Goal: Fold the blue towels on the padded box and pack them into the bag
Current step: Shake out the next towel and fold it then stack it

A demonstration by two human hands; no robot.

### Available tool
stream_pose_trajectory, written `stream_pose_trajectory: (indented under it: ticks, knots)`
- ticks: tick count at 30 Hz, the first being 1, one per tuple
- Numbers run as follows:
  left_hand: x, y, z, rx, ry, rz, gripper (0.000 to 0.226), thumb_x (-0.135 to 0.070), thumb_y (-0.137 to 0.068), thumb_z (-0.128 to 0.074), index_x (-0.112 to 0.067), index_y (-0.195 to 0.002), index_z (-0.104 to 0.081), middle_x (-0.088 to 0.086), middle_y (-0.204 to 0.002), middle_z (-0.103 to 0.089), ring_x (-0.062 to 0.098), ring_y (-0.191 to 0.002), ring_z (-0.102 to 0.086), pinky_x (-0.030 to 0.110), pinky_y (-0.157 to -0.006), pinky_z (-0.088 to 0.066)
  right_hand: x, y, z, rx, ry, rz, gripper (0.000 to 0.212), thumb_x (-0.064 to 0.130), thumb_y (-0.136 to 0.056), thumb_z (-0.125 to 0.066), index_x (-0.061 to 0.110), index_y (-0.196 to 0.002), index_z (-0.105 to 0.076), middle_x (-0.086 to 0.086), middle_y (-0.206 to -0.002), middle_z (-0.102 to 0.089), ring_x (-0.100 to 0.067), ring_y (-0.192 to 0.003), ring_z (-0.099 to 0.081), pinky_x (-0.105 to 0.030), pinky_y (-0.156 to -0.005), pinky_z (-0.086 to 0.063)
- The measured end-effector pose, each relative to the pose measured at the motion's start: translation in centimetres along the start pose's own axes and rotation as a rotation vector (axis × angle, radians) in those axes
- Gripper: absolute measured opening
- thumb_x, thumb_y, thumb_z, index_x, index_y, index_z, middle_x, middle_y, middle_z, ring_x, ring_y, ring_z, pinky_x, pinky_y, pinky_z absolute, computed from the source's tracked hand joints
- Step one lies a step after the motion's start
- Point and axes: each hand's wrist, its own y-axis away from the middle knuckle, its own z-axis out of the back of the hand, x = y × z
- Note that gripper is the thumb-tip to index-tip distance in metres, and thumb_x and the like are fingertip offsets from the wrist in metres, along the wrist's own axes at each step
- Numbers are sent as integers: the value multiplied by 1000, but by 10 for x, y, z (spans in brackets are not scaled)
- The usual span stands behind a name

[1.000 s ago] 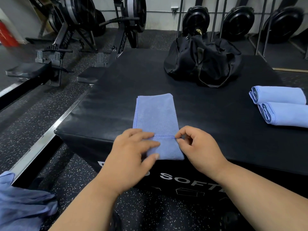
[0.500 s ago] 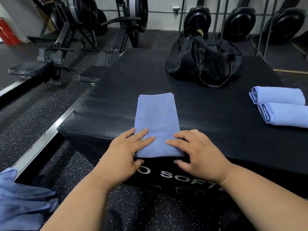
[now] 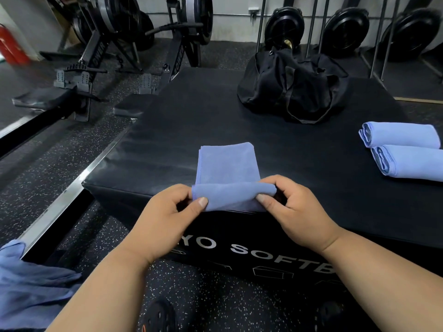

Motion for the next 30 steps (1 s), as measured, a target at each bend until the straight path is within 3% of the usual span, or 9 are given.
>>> stream_pose_trajectory:
  ticks: [3,7,12,15,17,19,23,26,30]
  knots:
    - [-1,-1,-6,-2,63,70,28,-51,-98,-65,-25,-105,-73,4,-98,-73,26,-92,-68,50,-89,-56,-3,-2,-5,-56,-39,-55,20,32,-100,-68,42,-116,-65,17,-81,-65,-6,-76,-61,-29,-77,-54]
    - [-5,-5,-15,-69,100,128,14,-41,-102,-66,-40,-115,-66,-2,-74,-63,4,-67,-57,23,-66,-46,-5,-7,-8,-84,-81,-133,20,33,-101,-68,41,-119,-63,13,-66,-49,-3,-63,-48,-15,-65,-42]
    - [-7,-9,-26,-192,-3,198,21,-48,-101,-64,-44,-121,-60,-9,-69,-62,3,-64,-60,28,-66,-45,-6,-15,-12,-106,3,-191,20,42,-100,-67,44,-119,-60,6,-67,-56,-8,-67,-55,-22,-67,-45]
    - [-9,-9,-25,-287,-194,126,27,-51,-100,-64,-44,-126,-61,-15,-85,-65,3,-82,-62,32,-77,-52,-9,-17,-14,-144,93,-192,23,43,-97,-69,43,-119,-61,6,-71,-56,-10,-70,-56,-28,-68,-47]
    - [-11,-10,-24,-291,-323,-78,28,-48,-101,-62,-42,-128,-66,-21,-110,-62,3,-105,-59,31,-96,-49,-10,-17,-15,-173,152,-176,25,42,-96,-69,44,-120,-62,10,-80,-55,-9,-78,-57,-28,-71,-47]
    - [-11,-9,-27,-192,-415,-252,34,-49,-100,-57,-38,-128,-72,-16,-131,-60,11,-124,-53,28,-111,-39,-10,-17,-17,-205,171,-137,27,41,-96,-70,44,-122,-65,15,-99,-54,-6,-89,-58,-28,-80,-50]
    - [0,-3,-34,43,-525,-277,56,-67,-94,-52,-40,-142,-65,-17,-158,-48,14,-148,-35,35,-124,-30,-10,-13,-16,-254,350,198,33,35,-96,-69,35,-128,-72,16,-138,-50,-14,-114,-55,-31,-105,-43]
    - [6,-3,-30,105,-534,-252,71,-72,-86,-58,-45,-151,-53,-21,-164,-37,13,-156,-24,36,-128,-23,-16,-7,-18,-59,471,377,49,42,-98,-60,30,-145,-62,3,-160,-47,-19,-139,-49,-41,-118,-34]
    - [11,-6,-27,138,-576,-223,86,-50,-81,-84,-45,-157,-44,-24,-167,-28,16,-157,-23,36,-129,-21,-30,-4,-17,202,580,311,76,58,-94,-58,33,-163,-37,9,-170,-31,-18,-159,-26,-48,-127,-27]
